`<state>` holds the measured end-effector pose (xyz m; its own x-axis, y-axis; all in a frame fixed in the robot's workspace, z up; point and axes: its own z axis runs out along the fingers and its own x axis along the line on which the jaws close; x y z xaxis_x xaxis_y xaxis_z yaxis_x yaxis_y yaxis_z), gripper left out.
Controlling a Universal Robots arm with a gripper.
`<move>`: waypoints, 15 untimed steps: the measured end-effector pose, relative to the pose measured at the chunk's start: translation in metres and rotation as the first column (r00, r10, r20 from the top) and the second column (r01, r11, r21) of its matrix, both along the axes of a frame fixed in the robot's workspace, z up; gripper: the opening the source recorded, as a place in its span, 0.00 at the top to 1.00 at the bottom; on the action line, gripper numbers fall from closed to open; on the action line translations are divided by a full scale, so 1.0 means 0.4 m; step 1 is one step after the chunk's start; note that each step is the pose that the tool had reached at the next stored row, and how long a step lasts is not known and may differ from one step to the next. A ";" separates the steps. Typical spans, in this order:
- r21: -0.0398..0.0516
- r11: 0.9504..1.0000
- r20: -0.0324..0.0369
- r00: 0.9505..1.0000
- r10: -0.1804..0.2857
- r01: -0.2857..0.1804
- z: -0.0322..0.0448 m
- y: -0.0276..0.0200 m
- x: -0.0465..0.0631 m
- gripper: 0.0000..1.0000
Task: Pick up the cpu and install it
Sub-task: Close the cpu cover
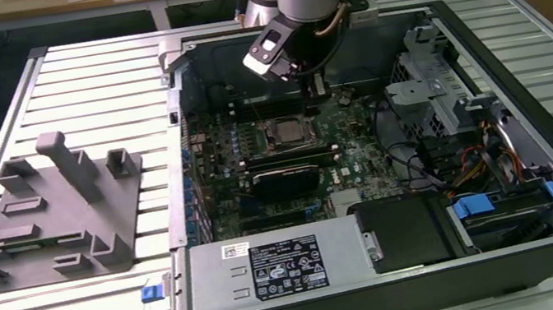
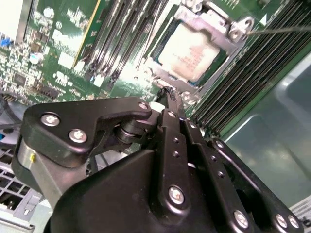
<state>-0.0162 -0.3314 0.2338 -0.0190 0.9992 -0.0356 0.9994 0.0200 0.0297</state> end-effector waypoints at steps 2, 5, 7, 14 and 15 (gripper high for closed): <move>0.000 1.000 0.000 1.000 0.000 0.000 -0.001 0.000 -0.010 0.89; 0.000 1.000 0.000 1.000 0.000 0.000 -0.003 0.000 -0.026 0.89; 0.000 1.000 0.000 1.000 0.000 0.000 -0.006 0.000 -0.030 0.89; 0.000 1.000 0.000 1.000 0.000 0.000 -0.017 0.000 -0.053 0.89; 0.000 1.000 0.000 1.000 0.000 0.000 -0.019 0.000 -0.056 0.89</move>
<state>-0.0386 -0.3316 0.2263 -0.0190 0.9992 -0.0357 0.9994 0.0200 0.0294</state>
